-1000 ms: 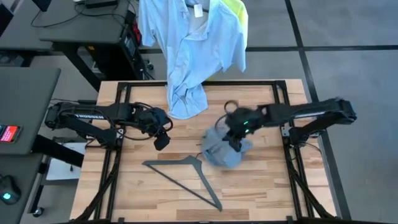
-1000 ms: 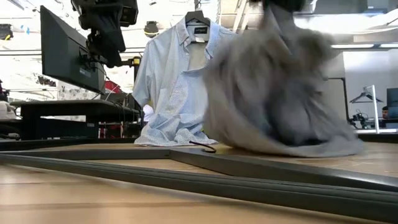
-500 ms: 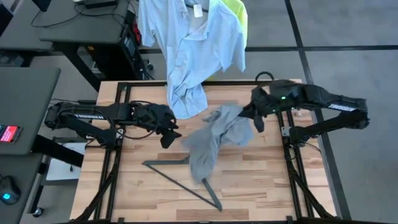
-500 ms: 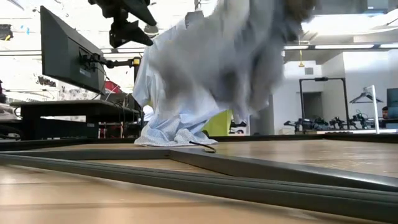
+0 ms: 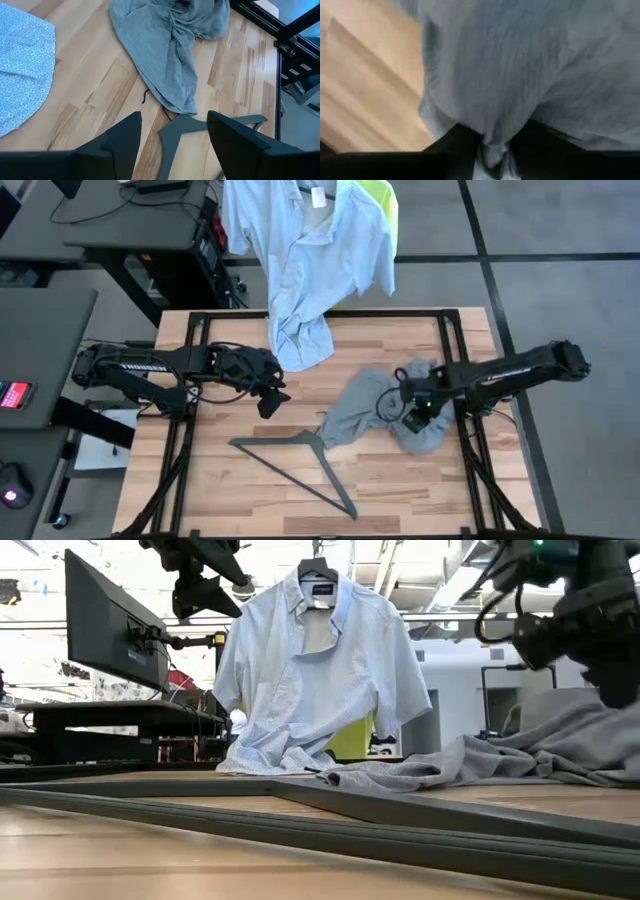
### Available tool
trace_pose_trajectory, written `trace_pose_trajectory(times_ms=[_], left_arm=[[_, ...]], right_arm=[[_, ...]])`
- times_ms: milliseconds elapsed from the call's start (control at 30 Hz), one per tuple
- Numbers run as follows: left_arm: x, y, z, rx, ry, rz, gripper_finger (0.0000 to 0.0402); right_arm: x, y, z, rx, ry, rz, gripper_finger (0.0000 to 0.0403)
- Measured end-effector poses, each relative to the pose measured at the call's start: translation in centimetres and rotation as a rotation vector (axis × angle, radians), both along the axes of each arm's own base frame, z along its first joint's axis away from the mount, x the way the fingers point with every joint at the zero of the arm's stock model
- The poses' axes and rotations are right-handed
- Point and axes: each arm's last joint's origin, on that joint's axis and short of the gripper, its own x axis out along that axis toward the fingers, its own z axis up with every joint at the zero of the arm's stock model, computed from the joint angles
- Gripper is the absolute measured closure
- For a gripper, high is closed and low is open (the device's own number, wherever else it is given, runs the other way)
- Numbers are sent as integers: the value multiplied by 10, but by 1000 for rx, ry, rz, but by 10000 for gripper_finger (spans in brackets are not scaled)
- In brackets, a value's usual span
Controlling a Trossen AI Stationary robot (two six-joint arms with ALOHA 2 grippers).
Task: Hang clothes
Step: Hang the gray shirt on the rack
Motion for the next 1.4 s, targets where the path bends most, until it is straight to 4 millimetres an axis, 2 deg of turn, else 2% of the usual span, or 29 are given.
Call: trace_pose_trajectory(times_ms=[67, 133, 267, 333, 400, 500, 567, 667, 867, 967, 1067, 1200, 1267, 1333, 1400], left_arm=[[0, 0, 0, 0, -1, 0, 194], [0, 0, 0, 0, -1, 0, 194], [0, 0, 0, 4, -1, -4, 194], [0, 0, 0, 5, 0, -4, 194], [0, 0, 0, 5, -1, -5, 194], [0, 0, 0, 1, 1, -2, 194], [0, 0, 0, -5, 4, 4, 194], [-2, 0, -2, -20, 25, 16, 194], [-2, 0, -2, -23, 34, 18, 194], [-2, 0, -3, -23, 34, 18, 194], [-2, -1, -3, -33, 35, 6, 194], [-2, -2, -3, -60, 36, -9, 194], [-2, -3, -3, -63, 36, -12, 194], [-2, -4, -3, -63, 37, -16, 194], [-2, -5, -3, -63, 38, -19, 194]], right_arm=[[1, 3, 7, 10, -26, 1, 269], [6, 3, 23, 16, -115, 8, 252], [23, 3, 73, 28, -459, 26, 228], [25, 1, 90, -1, -570, 51, 222], [26, 0, 99, -42, -642, 87, 220], [27, -1, 101, -95, -685, 128, 220], [29, -1, 97, -126, -667, 155, 221], [27, -7, 81, -187, -500, 174, 223], [11, -39, 52, -552, -13, -44, 232], [7, -57, 43, -640, 147, -119, 235], [8, -74, 26, -608, 238, -119, 236], [11, -89, -4, -448, 240, -86, 236], [9, -93, -19, -389, 258, -86, 236], [11, -94, -32, -278, 204, -45, 240], [14, -93, -42, -192, 165, -14, 260]])
